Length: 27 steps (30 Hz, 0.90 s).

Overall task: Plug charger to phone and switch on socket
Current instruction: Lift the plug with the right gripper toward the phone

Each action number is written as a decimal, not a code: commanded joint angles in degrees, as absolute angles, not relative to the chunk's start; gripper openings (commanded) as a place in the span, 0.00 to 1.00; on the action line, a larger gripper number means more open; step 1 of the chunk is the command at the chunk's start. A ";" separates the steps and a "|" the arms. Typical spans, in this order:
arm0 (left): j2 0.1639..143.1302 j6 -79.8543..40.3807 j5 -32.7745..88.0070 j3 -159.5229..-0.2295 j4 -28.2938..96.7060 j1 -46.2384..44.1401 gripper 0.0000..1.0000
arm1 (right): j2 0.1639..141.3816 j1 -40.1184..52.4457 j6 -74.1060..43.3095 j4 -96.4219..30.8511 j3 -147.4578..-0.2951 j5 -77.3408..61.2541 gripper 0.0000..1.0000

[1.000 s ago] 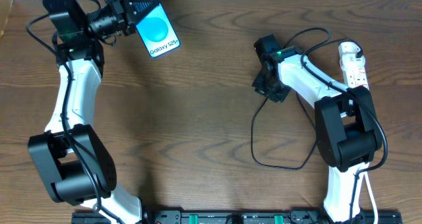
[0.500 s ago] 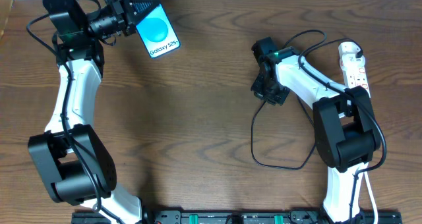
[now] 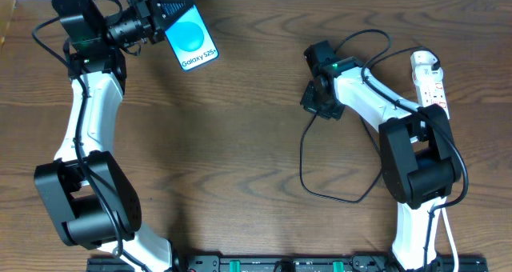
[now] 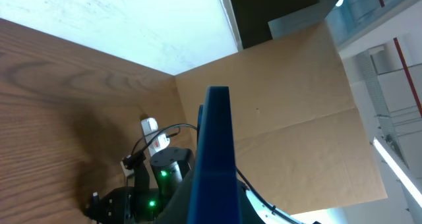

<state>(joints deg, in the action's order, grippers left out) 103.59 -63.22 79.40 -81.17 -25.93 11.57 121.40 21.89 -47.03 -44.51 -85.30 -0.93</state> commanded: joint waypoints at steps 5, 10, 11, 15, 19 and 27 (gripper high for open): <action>101.93 -63.77 80.38 -81.80 -26.24 11.66 0.07 | 123.76 21.63 -46.89 -45.32 -84.51 1.21 0.27; 101.93 -63.77 80.40 -81.80 -26.24 11.66 0.07 | 123.76 21.63 -48.18 -44.18 -84.51 1.37 0.09; 101.93 -63.77 80.40 -81.80 -26.22 11.66 0.08 | 123.76 21.63 -48.18 -43.86 -84.51 1.37 0.04; 101.93 -63.77 80.40 -81.80 -26.22 11.66 0.07 | 123.76 21.63 -47.90 -42.41 -84.51 1.56 0.01; 101.93 -63.77 80.40 -81.80 -26.24 11.66 0.07 | 123.76 21.63 -42.33 -40.29 -84.51 -4.56 0.01; 101.93 -64.45 79.94 -81.82 -26.28 13.63 0.07 | 123.76 20.56 -13.37 -26.55 -84.53 -64.16 0.01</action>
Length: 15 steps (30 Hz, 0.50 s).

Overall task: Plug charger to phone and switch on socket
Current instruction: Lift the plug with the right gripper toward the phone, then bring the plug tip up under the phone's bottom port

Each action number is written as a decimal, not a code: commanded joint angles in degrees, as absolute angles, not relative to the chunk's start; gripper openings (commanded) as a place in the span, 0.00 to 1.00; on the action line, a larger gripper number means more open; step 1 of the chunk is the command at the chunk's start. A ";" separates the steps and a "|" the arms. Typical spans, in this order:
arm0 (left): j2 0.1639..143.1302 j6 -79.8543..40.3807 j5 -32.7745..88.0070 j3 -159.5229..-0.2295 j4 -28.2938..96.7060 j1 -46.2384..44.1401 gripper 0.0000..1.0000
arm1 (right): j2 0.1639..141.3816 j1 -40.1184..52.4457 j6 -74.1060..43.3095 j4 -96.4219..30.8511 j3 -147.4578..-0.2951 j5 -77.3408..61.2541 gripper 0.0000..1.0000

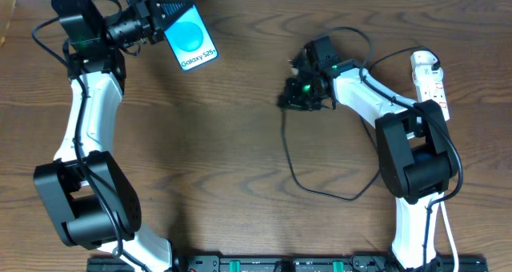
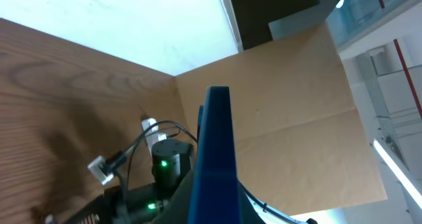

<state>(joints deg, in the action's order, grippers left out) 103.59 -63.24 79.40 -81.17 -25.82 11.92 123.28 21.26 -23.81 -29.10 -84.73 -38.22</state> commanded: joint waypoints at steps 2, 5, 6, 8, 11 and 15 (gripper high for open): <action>101.93 -64.86 79.94 -81.82 -26.28 14.46 0.07 | 123.76 20.56 -11.64 -23.14 -84.53 -74.56 0.01; 101.93 -64.82 79.83 -81.82 -26.28 14.46 0.07 | 123.74 20.78 -13.02 -19.94 -84.53 -80.31 0.01; 101.93 -64.79 79.68 -81.82 -26.28 14.44 0.07 | 123.74 20.97 -14.52 -18.63 -84.53 -81.95 0.01; 101.93 -64.79 78.98 -81.82 -26.26 14.39 0.07 | 123.66 21.43 -15.92 -16.71 -84.53 -84.29 0.01; 101.93 -64.79 78.39 -81.82 -26.28 14.39 0.07 | 123.33 22.02 -17.39 -13.74 -84.53 -87.02 0.01; 101.93 -64.82 77.19 -81.82 -26.28 14.39 0.07 | 122.30 22.87 -23.35 -7.20 -84.53 -87.39 0.01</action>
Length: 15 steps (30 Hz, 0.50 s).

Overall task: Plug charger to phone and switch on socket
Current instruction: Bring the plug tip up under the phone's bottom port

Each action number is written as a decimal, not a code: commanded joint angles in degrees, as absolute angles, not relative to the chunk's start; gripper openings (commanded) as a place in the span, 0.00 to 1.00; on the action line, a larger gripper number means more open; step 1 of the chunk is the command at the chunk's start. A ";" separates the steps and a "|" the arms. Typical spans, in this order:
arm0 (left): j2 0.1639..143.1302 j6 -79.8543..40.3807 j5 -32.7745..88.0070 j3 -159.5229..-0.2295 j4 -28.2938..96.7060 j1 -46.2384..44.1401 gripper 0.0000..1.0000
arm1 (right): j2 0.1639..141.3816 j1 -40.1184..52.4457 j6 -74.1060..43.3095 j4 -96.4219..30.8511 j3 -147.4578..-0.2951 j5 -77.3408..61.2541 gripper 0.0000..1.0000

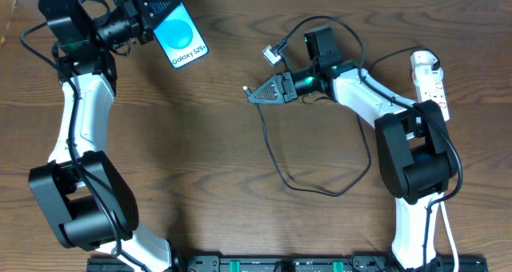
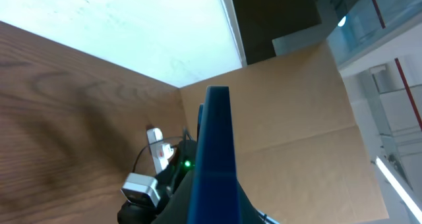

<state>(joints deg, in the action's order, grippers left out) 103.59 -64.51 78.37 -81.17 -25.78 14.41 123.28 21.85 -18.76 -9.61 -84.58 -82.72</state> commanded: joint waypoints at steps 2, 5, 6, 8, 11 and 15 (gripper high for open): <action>101.93 -64.79 76.40 -81.82 -26.28 14.39 0.07 | 121.47 23.70 -30.92 0.86 -84.53 -87.05 0.01; 101.93 -64.82 74.94 -81.82 -26.26 14.39 0.07 | 120.95 24.82 -47.62 16.99 -84.53 -83.50 0.01; 101.93 -64.82 74.70 -81.82 -26.26 14.39 0.07 | 120.95 25.12 -52.34 22.55 -84.53 -82.96 0.01; 101.93 -64.82 74.43 -81.82 -26.26 14.39 0.07 | 120.97 25.67 -59.94 32.14 -84.53 -81.73 0.01; 101.93 -64.79 74.50 -81.80 -26.24 14.15 0.07 | 120.97 26.85 -71.40 47.46 -84.53 -79.37 0.01; 101.93 -64.77 74.32 -81.80 -26.24 13.39 0.07 | 120.97 27.70 -76.29 52.25 -84.53 -78.08 0.01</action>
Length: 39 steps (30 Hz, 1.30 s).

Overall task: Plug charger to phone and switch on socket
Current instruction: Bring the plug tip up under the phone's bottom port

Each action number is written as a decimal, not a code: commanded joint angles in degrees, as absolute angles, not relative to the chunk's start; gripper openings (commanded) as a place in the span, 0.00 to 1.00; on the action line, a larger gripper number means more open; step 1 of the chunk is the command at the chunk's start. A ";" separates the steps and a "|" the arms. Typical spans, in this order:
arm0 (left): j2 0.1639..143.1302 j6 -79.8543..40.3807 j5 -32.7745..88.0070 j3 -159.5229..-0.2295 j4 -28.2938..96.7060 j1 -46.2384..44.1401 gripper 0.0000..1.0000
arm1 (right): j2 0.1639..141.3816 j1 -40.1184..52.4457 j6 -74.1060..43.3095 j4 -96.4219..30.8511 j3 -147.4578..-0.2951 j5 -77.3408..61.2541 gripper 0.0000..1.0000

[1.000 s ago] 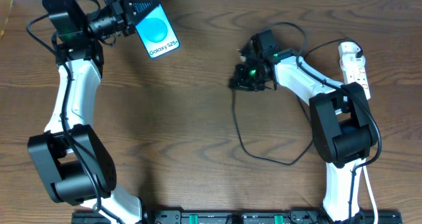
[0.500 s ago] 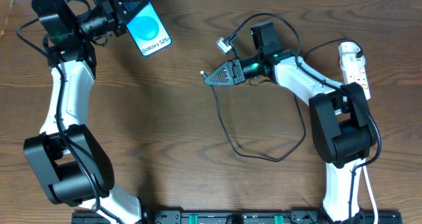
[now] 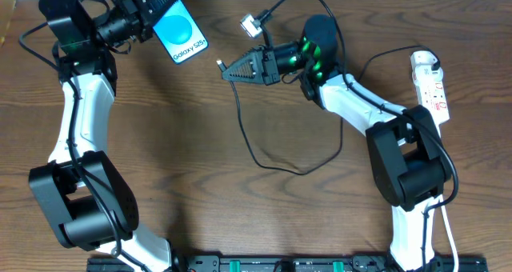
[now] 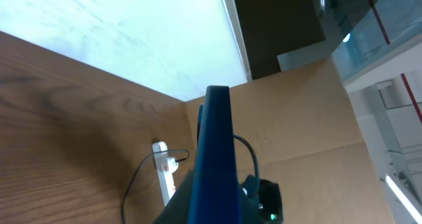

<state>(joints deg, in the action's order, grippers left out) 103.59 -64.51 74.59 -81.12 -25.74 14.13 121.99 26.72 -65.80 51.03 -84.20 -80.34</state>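
Observation:
The phone (image 3: 181, 30), its blue "Galaxy S25" screen facing up, is held off the table at the far left by my left gripper (image 3: 154, 18), which is shut on it. In the left wrist view the phone (image 4: 216, 155) shows edge-on as a dark blue slab. My right gripper (image 3: 234, 70) points left toward the phone and is shut on the end of the black charger cable (image 3: 254, 148); the plug tip (image 3: 219, 63) sticks out a short way right of the phone's lower end, apart from it. The white power strip (image 3: 429, 80) lies at the far right.
The cable hangs in a long loop over the middle of the wooden table (image 3: 200, 184) and runs back to the power strip (image 4: 163, 176). A small white piece (image 3: 250, 23) sits on the cable above the right gripper. A cardboard wall (image 4: 297, 132) stands beyond the table.
My right gripper, with the cable end, has moved up and to the left and is now closer to the phone. The cable loop has shifted left with it. The phone has hardly moved.
My left gripper held the phone raised at the far left throughout, shifting slightly left. My right gripper was low on the table at the cable, right of centre, then a little further left. Then it held the cable end up pointing left, and now near the phone.

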 commanded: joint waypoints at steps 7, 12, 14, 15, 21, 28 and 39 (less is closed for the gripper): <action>101.93 -64.25 73.63 -81.80 -26.17 13.04 0.08 | 120.97 28.23 -77.56 52.31 -84.53 -76.34 0.01; 102.10 -64.12 73.63 -81.71 -25.82 13.04 0.07 | 120.97 28.49 -77.62 52.34 -84.53 -75.99 0.01; 102.19 -64.12 73.65 -81.69 -25.80 13.04 0.07 | 120.97 28.93 -77.78 52.36 -84.53 -75.99 0.01; 102.24 -64.12 73.67 -81.67 -25.82 12.93 0.07 | 120.97 29.26 -77.78 52.56 -84.53 -75.99 0.01; 102.24 -61.76 73.65 -81.54 -25.82 12.12 0.08 | 120.97 30.48 -78.19 53.56 -84.53 -75.37 0.01; 102.24 -61.12 73.93 -81.43 -25.80 11.97 0.07 | 120.97 30.33 -78.22 54.04 -84.53 -74.65 0.01; 102.24 -61.12 74.59 -80.90 -25.80 11.90 0.08 | 120.97 30.33 -78.83 56.60 -84.55 -73.56 0.01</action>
